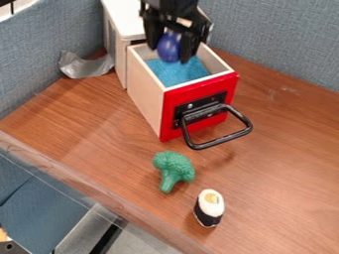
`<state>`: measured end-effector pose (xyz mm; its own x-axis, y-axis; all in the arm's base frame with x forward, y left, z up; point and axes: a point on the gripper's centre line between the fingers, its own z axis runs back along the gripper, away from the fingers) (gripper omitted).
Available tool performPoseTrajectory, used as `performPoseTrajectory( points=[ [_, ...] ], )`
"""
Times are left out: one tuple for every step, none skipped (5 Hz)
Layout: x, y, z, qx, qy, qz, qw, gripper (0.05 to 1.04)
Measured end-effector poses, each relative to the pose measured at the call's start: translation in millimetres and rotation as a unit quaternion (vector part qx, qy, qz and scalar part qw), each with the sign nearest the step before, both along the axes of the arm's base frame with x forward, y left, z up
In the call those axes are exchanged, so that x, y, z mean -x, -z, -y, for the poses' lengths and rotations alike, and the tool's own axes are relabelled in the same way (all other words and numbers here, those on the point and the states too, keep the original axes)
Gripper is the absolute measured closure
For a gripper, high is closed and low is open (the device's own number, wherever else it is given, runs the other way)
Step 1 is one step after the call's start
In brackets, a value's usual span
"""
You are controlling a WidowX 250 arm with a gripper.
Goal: Get the egg plant out of the drawer and put it on the lower left of the table
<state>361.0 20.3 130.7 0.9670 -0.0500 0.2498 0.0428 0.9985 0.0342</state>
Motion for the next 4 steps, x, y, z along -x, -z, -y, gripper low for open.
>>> performPoseTrajectory(
  points=[
    [10, -24.7, 1, 0.000, -0.001, 0.022, 0.9998, 0.262],
    [23, -38.6, 1, 0.004, 0.002, 0.026, 0.9996, 0.262],
    [45, -39.3, -14, 0.001, -0.020, 0.012, 0.9997, 0.262],
    [74, -31.8, -29, -0.007, -0.037, -0.001, 0.9993, 0.262]
  ],
)
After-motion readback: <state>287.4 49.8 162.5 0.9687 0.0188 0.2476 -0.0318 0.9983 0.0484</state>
